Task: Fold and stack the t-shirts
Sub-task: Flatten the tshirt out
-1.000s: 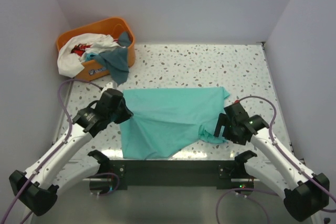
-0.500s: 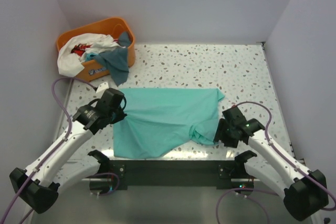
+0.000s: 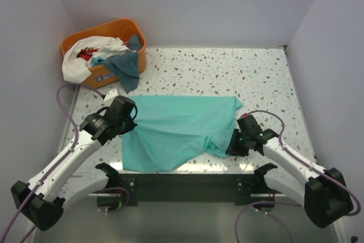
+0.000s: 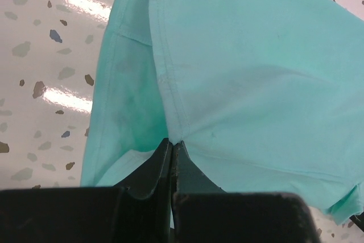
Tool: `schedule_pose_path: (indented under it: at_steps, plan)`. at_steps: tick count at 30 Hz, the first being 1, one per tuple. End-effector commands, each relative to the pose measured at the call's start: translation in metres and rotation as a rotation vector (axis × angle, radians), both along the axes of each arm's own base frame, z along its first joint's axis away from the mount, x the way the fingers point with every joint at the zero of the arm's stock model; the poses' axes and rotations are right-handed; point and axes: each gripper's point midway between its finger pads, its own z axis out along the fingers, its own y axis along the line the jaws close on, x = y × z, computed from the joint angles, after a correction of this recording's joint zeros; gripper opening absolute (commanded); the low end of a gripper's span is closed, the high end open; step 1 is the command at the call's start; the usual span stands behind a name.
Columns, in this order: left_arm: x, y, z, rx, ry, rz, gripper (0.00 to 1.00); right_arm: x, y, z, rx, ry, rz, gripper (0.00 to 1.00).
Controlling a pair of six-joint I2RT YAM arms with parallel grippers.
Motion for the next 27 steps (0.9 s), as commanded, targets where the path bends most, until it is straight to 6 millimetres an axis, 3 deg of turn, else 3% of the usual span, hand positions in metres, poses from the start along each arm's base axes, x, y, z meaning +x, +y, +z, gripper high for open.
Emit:
schedule_pose_path:
  at_steps: [1, 3, 5, 7, 8, 9, 10, 11, 12, 14, 15, 16, 17, 18, 19, 20, 21, 23, 24, 25, 26, 27]
  plan:
    - [0.004, 0.0, 0.007, -0.005, -0.028, 0.012, 0.0, 0.014, 0.027, -0.007, 0.14, -0.063, 0.031, 0.19]
    - [0.007, -0.004, 0.01, -0.016, -0.039, -0.007, 0.0, 0.023, 0.027, -0.003, 0.122, -0.08, 0.037, 0.0]
    - [0.009, -0.003, 0.016, -0.004, -0.05, -0.015, 0.0, 0.035, 0.014, 0.007, 0.041, -0.128, 0.026, 0.0]
    - [0.014, -0.003, 0.036, -0.006, -0.088, -0.007, 0.0, 0.051, 0.004, 0.047, -0.02, -0.234, 0.027, 0.0]
    - [0.018, -0.002, 0.047, -0.005, -0.119, -0.006, 0.0, 0.063, -0.011, 0.066, -0.098, -0.307, -0.007, 0.0]
    - [0.023, -0.003, 0.071, -0.032, -0.177, -0.004, 0.0, 0.072, -0.018, 0.102, -0.13, -0.374, -0.009, 0.0]
    - [0.028, -0.005, 0.088, -0.054, -0.227, -0.006, 0.0, 0.077, -0.024, 0.124, -0.153, -0.422, -0.022, 0.0]
    - [0.032, -0.006, 0.118, -0.084, -0.312, -0.019, 0.0, 0.08, -0.03, 0.149, -0.163, -0.486, -0.037, 0.0]
    - [0.035, -0.008, 0.135, -0.104, -0.363, -0.025, 0.0, 0.087, -0.037, 0.187, -0.184, -0.572, -0.058, 0.0]
    - [0.043, -0.021, 0.18, -0.166, -0.497, -0.097, 0.0, 0.094, -0.04, 0.227, -0.174, -0.674, -0.072, 0.0]
    - [0.044, -0.025, 0.216, -0.206, -0.582, -0.118, 0.0, 0.1, -0.039, 0.264, -0.153, -0.769, -0.074, 0.0]
    - [0.045, -0.027, 0.239, -0.226, -0.638, -0.138, 0.0, 0.103, -0.037, 0.283, -0.137, -0.811, -0.069, 0.0]
    - [0.042, -0.028, 0.277, -0.24, -0.713, -0.167, 0.0, 0.105, -0.036, 0.303, -0.126, -0.859, -0.068, 0.0]
    - [0.04, -0.026, 0.296, -0.243, -0.752, -0.171, 0.0, 0.108, -0.036, 0.344, -0.104, -0.95, -0.071, 0.0]
    - [0.037, -0.022, 0.312, -0.231, -0.782, -0.18, 0.0, 0.108, -0.035, 0.365, -0.085, -0.998, -0.07, 0.0]
    - [0.026, -0.014, 0.348, -0.254, -0.862, -0.171, 0.0, 0.107, -0.035, 0.386, -0.069, -1.046, -0.074, 0.0]
    - [0.023, -0.01, 0.36, -0.253, -0.888, -0.167, 0.0, 0.1, -0.039, 0.427, -0.036, -1.133, -0.094, 0.0]
    - [0.005, 0.003, 0.396, -0.278, -0.982, -0.156, 0.0, 0.091, -0.042, 0.475, 0.014, -1.257, -0.117, 0.0]
    - [-0.001, 0.005, 0.407, -0.291, -1.012, -0.165, 0.0, 0.082, -0.045, 0.509, 0.042, -1.337, -0.115, 0.0]
    - [-0.008, 0.008, 0.417, -0.3, -1.038, -0.171, 0.0, 0.073, -0.038, 0.527, 0.083, -1.378, -0.067, 0.0]
    - [-0.021, 0.011, 0.437, -0.329, -1.09, -0.19, 0.0, 0.05, -0.042, 0.565, 0.124, -1.46, -0.05, 0.0]
    - [-0.027, 0.012, 0.446, -0.342, -1.115, -0.204, 0.0, 0.056, -0.034, 0.573, 0.128, -1.462, -0.008, 0.0]
